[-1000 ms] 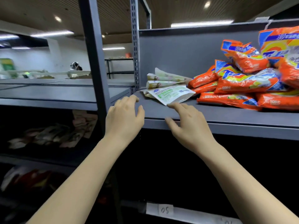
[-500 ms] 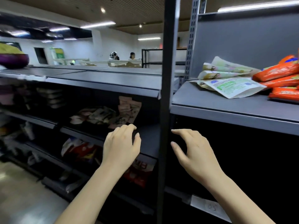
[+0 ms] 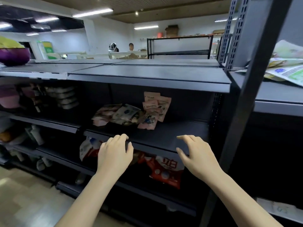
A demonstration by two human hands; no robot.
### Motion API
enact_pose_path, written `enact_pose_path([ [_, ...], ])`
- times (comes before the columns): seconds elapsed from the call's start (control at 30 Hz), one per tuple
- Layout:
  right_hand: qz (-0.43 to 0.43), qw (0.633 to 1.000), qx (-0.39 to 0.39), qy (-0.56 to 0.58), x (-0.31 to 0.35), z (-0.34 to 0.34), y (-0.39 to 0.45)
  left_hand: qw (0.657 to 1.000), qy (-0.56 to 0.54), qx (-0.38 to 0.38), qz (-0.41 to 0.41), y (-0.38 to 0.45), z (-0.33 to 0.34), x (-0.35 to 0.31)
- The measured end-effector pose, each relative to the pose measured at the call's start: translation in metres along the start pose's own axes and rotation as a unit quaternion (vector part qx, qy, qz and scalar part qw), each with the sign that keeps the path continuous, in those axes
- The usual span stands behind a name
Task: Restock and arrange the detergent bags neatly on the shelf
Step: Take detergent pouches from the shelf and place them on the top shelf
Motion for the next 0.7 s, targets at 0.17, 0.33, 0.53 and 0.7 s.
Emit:
enact_pose_path([
  [0.17, 0.026, 1.0, 0.012, -0.003, 0.031, 0.035, 0.021, 1.0, 0.007, 0.024, -0.001, 0.017, 0.015, 0.053],
  [0.33, 0.036, 0.999, 0.032, -0.022, 0.052, 0.065, 0.049, 0.999, 0.016, 0.034, -0.008, 0.04, 0.032, 0.098],
  [0.53, 0.045, 0.998, 0.045, -0.027, 0.065, 0.102, 0.091, 0.999, 0.035, 0.037, -0.011, 0.082, 0.051, 0.139],
  [0.7, 0.059, 0.996, 0.053, -0.027, 0.07, 0.135, 0.137, 0.998, 0.01, 0.056, -0.004, 0.125, 0.079, 0.162],
])
Point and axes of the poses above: each hand's wrist, its own y-axis towards the middle knuckle, its own z-axis out of the palm, x = y × z, the point moved 7 cm from there along y, towards the middle knuckle, and after that the axes turned 2 degrees about y, right-handed, at the moved point
